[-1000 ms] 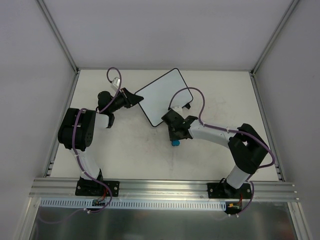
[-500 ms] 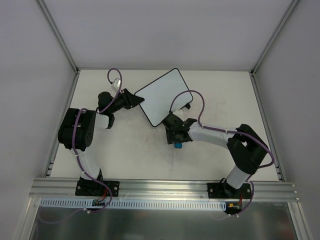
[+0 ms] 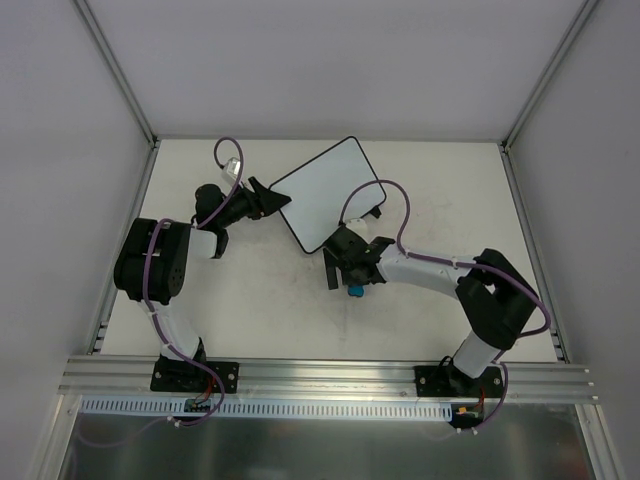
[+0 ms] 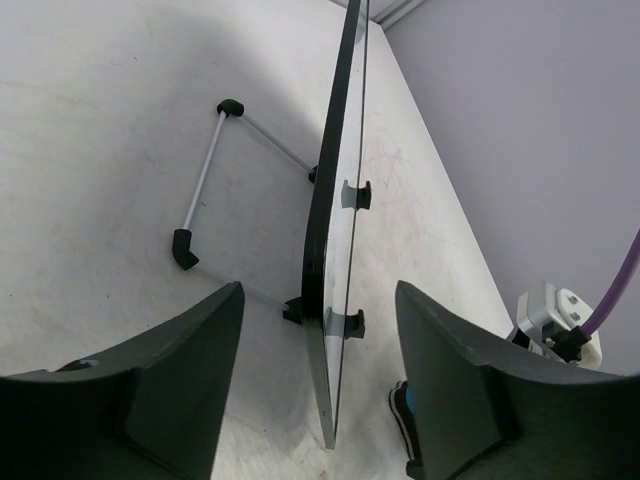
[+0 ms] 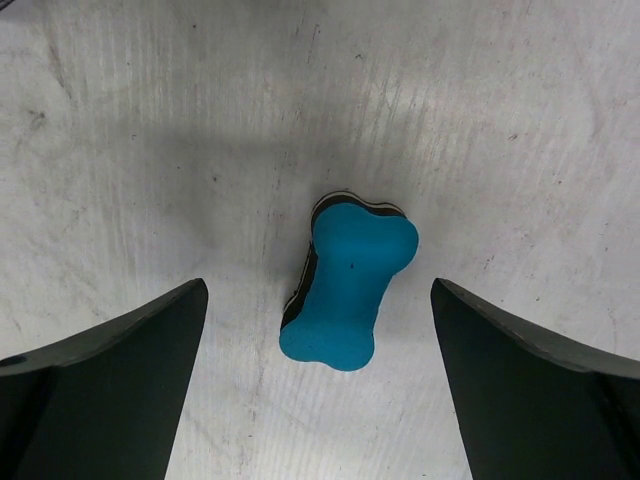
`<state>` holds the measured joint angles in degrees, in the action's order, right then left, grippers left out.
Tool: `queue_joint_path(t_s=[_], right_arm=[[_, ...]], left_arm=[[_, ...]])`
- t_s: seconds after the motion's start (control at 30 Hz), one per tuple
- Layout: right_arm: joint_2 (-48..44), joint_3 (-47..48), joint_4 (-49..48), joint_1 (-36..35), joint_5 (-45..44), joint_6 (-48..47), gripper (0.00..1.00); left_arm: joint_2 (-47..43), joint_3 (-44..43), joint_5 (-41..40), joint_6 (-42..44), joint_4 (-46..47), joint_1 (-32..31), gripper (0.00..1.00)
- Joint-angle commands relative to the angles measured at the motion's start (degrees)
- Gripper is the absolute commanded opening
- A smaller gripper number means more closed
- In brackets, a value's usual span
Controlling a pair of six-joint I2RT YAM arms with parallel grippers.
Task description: Erase the whiteboard
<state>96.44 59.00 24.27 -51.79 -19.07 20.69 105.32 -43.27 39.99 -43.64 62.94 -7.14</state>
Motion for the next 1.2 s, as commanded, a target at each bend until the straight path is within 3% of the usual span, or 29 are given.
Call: queue_joint_path(t_s=[0.0,0.03,0.2,0.77,0.87,1.17], right_arm=[[-4.5,-0.55,0.07,-0.33,-1.93,-1.08,0.99],[-5.12,-0.64,0.16,-0.33,-2.02,-1.35,0.99],[-9.77,-1.7,0.16,-0.33,-2.99,-2.93,0.99],[-30.25,-7.4,1.13,0.29,-5.71,-9.61,0.99],[-37.27,-11.09,0.95,0.55,-9.21,-9.09,0.99],[-63.28,-22.69,0.42,1.96,-12.93,-11.72,0.99]], left_arm=[[-3.01,0.55,-0.35,2.06,0.96,0.19,0.66],[-3.19,0.64,-0.61,2.15,0.79,0.28,0.75],[-3.71,1.16,-0.7,2.33,0.26,0.54,0.99],[-19.0,9.07,-8.95,8.12,-12.91,1.07,0.99],[-23.73,10.65,-13.34,9.27,-20.97,1.16,0.99],[-40.86,18.91,-18.19,11.03,-33.13,1.25,0.99]])
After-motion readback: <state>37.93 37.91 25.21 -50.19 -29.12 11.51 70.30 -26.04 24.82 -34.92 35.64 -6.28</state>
